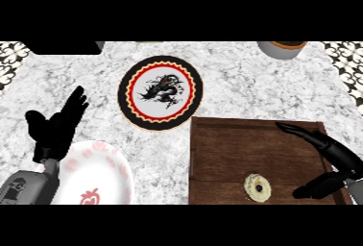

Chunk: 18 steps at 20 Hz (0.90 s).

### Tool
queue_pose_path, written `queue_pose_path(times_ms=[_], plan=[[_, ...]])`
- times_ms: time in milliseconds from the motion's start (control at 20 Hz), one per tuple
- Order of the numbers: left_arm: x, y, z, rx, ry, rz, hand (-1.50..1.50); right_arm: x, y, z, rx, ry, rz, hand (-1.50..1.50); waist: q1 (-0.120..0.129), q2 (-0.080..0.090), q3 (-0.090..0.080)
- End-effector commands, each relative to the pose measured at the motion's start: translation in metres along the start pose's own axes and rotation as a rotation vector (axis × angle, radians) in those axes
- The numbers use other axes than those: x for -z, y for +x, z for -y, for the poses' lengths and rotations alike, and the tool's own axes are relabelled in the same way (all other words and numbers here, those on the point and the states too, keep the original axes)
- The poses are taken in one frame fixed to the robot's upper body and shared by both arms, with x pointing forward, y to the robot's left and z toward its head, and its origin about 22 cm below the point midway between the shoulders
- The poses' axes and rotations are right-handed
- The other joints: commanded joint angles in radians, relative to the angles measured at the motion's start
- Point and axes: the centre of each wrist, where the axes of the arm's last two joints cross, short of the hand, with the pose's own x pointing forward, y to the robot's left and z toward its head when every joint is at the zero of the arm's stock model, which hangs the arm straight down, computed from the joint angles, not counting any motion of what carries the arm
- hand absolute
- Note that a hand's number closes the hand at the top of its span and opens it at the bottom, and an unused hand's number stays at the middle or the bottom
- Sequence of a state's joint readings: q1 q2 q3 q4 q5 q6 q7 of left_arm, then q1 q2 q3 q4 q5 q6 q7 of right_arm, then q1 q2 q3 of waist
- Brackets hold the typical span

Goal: Pick the cupcake from the tray and place it in the plate

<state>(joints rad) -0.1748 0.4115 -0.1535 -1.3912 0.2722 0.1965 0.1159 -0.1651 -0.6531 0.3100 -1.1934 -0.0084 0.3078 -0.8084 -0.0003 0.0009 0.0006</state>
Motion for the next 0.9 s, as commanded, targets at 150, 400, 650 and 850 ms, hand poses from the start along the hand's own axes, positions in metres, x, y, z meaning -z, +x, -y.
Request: queue_pose_path(times_ms=[150,400,650,850], plan=[[-0.018,-0.001,-0.014,0.015,0.004,0.000,0.00,-0.004,0.022,-0.003,-0.100,0.125,-0.015,-1.50,0.001,-0.004,-0.001],[-0.006,-0.004,0.008,-0.013,0.000,-0.004,0.00,0.025,0.038,-0.004,-0.170,0.241,-0.112,-1.50,0.001,-0.002,-0.001],[-0.002,-0.006,0.010,-0.003,0.005,-0.008,0.00,0.033,0.044,-0.017,-0.304,0.289,-0.153,-1.50,0.000,-0.002,-0.001],[0.005,-0.005,-0.004,0.003,-0.004,0.002,0.00,0.047,0.048,-0.017,-0.399,0.330,-0.226,-1.50,0.002,-0.001,-0.001]])
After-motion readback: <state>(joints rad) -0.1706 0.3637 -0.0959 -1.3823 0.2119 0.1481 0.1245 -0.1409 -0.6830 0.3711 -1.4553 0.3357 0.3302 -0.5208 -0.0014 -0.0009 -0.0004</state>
